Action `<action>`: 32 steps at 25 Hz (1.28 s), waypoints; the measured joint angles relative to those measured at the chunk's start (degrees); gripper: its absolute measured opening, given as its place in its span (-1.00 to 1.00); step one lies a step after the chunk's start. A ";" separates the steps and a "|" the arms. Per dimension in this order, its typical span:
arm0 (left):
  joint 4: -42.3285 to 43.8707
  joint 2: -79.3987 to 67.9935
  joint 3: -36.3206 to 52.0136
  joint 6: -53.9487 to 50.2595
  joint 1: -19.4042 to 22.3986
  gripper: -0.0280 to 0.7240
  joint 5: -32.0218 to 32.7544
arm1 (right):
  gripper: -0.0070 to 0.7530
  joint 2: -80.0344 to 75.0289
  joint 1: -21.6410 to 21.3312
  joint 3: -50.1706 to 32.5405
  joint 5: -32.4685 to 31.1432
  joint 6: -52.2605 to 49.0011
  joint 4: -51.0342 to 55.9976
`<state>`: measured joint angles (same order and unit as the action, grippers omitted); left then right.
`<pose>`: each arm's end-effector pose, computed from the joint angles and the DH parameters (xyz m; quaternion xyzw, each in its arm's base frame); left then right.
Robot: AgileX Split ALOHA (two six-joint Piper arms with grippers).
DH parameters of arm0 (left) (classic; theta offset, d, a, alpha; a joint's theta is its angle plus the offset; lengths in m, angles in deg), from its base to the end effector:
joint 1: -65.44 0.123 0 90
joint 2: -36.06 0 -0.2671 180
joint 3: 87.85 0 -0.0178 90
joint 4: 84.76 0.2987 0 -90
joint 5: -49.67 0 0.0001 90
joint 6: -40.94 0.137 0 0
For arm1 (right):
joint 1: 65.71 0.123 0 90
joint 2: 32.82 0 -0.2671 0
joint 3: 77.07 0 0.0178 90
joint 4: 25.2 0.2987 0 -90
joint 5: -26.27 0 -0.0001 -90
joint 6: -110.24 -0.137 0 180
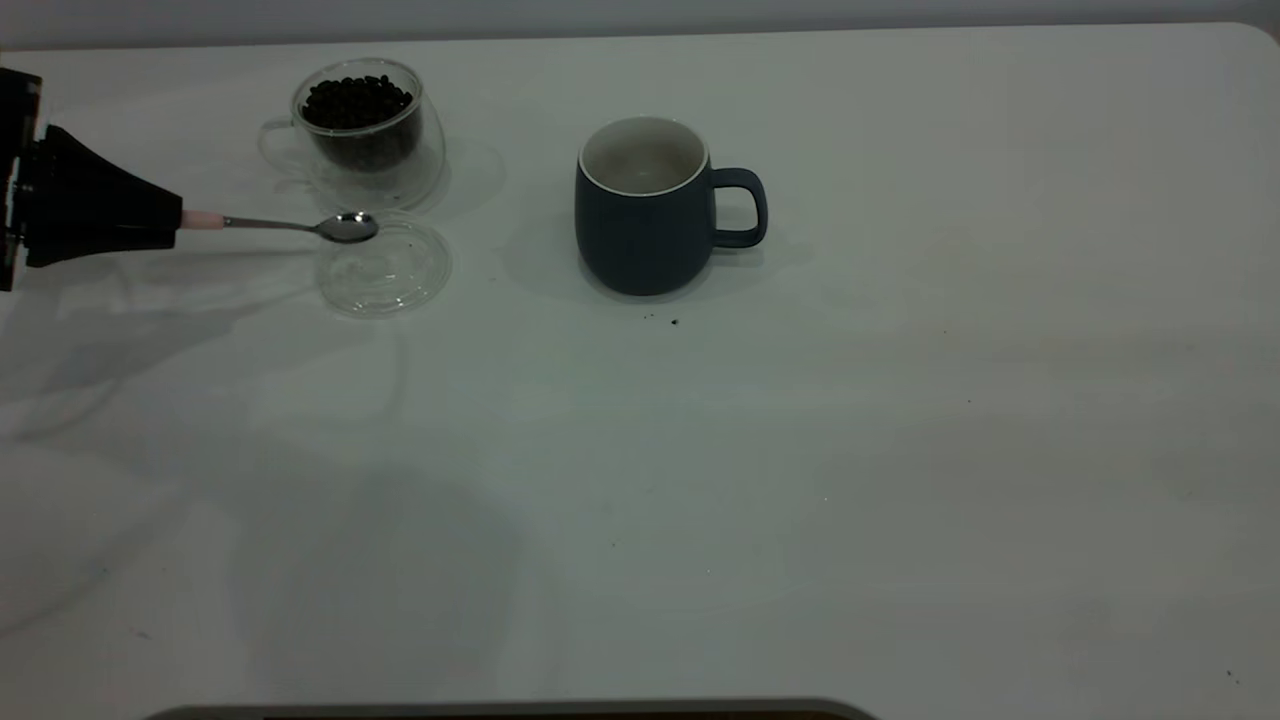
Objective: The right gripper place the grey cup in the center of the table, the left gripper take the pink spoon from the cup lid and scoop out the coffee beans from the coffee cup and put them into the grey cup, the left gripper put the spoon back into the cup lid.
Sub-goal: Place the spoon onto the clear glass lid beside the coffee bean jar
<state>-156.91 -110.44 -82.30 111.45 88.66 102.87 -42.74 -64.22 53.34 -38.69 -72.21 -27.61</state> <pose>0.3970 0.0566 -0.0733 -0.0934 0.9019 -0.3908 0.1587 0.0982 -0.0027 0.2584 0.0084 0.8846 -0.0050 0.4662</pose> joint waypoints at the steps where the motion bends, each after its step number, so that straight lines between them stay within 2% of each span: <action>1: 0.00 0.00 0.00 0.00 -0.33 -0.59 -0.77 | 0.42 0.00 0.00 0.00 0.00 0.00 0.00; 12: -1.21 -1.81 0.00 0.11 -4.10 -0.59 -5.67 | 0.42 0.00 0.00 0.00 0.00 0.00 0.00; 18: -5.17 -4.40 0.00 0.88 -4.27 -0.59 -4.58 | 0.42 0.00 0.00 0.00 0.00 0.00 0.00; 32: -6.84 -4.69 -0.05 4.37 -4.27 -0.57 -4.80 | 0.42 0.02 0.00 0.00 0.00 0.00 0.00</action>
<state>-163.76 -115.13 -82.36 115.82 84.39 98.07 -42.72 -64.22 53.34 -38.69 -72.21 -27.61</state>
